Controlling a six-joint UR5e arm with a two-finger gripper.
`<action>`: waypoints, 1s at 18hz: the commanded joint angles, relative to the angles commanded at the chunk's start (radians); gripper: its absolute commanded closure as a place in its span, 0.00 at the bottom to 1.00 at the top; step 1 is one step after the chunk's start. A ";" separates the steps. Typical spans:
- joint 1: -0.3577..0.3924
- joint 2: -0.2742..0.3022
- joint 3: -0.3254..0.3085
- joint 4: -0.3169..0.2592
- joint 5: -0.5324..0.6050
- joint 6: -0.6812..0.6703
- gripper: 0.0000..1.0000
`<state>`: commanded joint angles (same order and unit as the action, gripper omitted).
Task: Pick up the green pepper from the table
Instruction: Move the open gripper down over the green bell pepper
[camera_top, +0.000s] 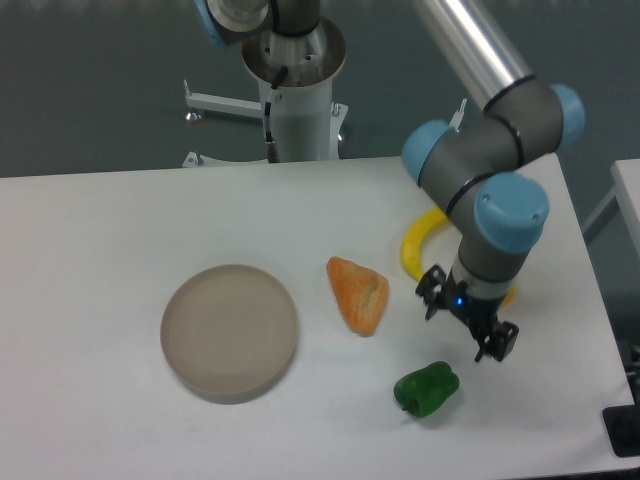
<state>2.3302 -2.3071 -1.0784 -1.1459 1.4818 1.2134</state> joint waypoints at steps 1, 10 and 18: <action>-0.002 -0.005 0.000 0.000 -0.002 -0.006 0.00; -0.026 -0.043 0.000 0.008 -0.015 -0.032 0.00; -0.037 -0.069 -0.002 0.008 -0.015 -0.031 0.11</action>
<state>2.2933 -2.3761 -1.0799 -1.1382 1.4665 1.1827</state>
